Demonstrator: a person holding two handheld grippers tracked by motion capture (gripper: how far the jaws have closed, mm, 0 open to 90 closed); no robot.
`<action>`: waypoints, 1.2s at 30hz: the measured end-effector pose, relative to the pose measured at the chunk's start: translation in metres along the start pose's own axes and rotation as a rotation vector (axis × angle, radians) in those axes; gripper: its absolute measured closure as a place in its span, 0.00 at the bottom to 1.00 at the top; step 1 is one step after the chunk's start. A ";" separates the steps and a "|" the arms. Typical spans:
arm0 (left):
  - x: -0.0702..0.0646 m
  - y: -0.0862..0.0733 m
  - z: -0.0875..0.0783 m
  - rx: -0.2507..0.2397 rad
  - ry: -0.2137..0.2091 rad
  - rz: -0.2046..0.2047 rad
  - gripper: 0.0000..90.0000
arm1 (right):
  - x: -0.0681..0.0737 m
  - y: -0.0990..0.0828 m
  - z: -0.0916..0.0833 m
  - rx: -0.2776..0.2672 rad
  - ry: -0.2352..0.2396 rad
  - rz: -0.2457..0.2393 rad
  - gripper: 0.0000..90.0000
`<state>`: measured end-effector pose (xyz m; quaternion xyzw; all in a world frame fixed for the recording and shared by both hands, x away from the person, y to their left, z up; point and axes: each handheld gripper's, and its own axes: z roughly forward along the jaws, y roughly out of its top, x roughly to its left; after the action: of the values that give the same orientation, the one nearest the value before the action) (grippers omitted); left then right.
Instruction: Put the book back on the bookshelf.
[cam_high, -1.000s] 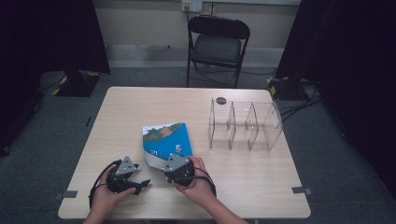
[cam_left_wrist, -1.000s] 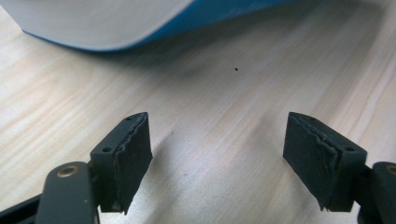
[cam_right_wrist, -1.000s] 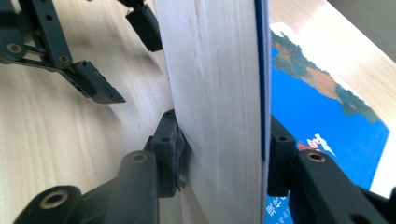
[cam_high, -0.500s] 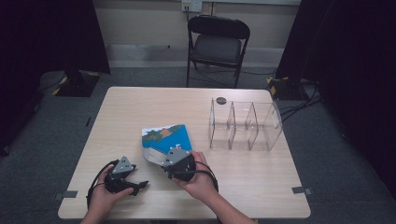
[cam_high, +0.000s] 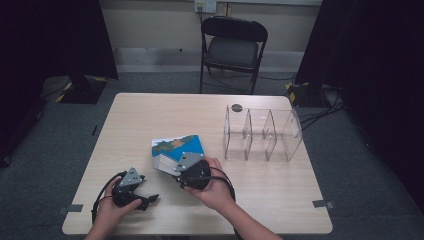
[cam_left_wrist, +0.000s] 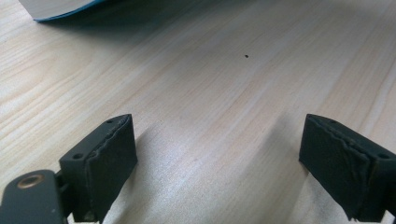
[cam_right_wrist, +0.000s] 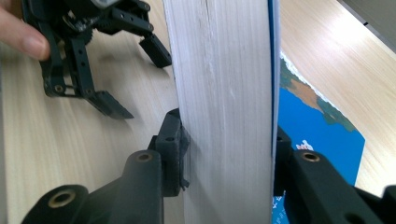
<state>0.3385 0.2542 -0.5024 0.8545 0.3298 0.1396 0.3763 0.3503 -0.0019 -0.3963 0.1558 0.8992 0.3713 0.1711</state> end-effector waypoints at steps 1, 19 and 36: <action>0.000 0.000 0.000 0.000 0.000 -0.001 0.11 | -0.001 0.003 -0.003 0.002 0.009 0.008 0.68; -0.001 0.000 0.001 -0.007 0.002 -0.010 0.11 | -0.014 0.029 -0.026 0.044 0.102 0.054 0.68; 0.001 0.000 0.001 -0.002 -0.004 0.002 0.10 | -0.015 0.040 -0.036 0.062 0.135 0.095 0.68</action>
<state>0.3395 0.2540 -0.5025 0.8547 0.3281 0.1388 0.3777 0.3548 -0.0034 -0.3406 0.1783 0.9112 0.3608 0.0874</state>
